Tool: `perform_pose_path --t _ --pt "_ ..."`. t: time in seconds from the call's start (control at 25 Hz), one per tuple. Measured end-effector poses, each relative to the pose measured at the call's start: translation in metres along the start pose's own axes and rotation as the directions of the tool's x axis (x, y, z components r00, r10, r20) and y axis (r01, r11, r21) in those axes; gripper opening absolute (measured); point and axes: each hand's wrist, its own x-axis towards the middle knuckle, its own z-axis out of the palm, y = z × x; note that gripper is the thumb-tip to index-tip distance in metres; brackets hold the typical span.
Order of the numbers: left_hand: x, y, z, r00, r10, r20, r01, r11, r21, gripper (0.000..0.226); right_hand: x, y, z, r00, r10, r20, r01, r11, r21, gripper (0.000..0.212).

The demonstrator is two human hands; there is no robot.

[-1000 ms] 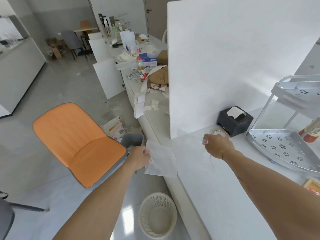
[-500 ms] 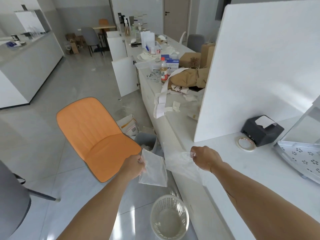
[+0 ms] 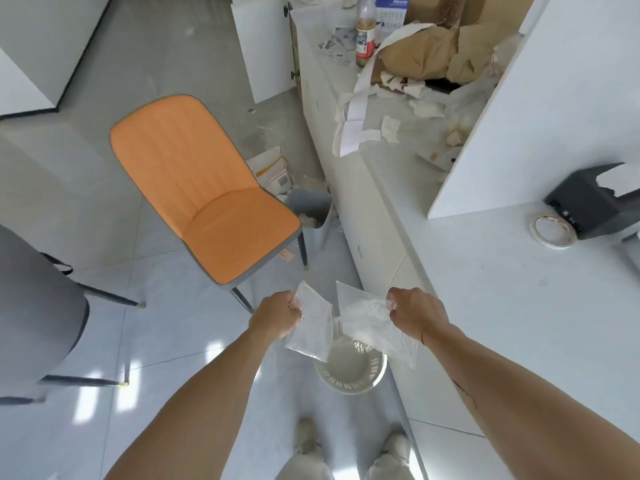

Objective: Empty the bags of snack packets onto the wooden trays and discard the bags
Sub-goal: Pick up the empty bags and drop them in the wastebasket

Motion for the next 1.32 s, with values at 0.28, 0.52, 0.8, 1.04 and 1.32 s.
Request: perform_pose_path --t 0.28,0.52,0.8,1.04,1.32 --pt "0.034 -0.04 0.071 0.996 -0.073 0.049 0.07 0.996 0.052 0.01 0.031 0.007 0.083 0.989 0.092 0.119 -0.091 0.996 -0.021 0.036" --pt "0.098 -0.072 0.151 0.987 -0.111 0.12 0.097 0.989 0.113 0.013 0.086 0.018 0.171 0.97 0.166 0.178 -0.166 0.986 -0.019 0.039" --pt "0.181 -0.128 0.261 0.96 -0.181 0.212 0.16 0.981 0.111 0.013 0.16 0.037 0.295 0.936 0.244 0.252 -0.269 0.96 0.072 0.037" --pt "0.258 -0.158 0.349 0.95 -0.211 0.23 0.206 0.977 0.046 0.021 0.223 0.064 0.401 0.911 0.302 0.279 -0.337 0.938 0.085 0.038" --pt "0.313 -0.182 0.432 0.925 -0.263 0.274 0.264 0.964 0.034 0.034 0.276 0.082 0.487 0.883 0.33 0.334 -0.384 0.917 0.111 0.043"
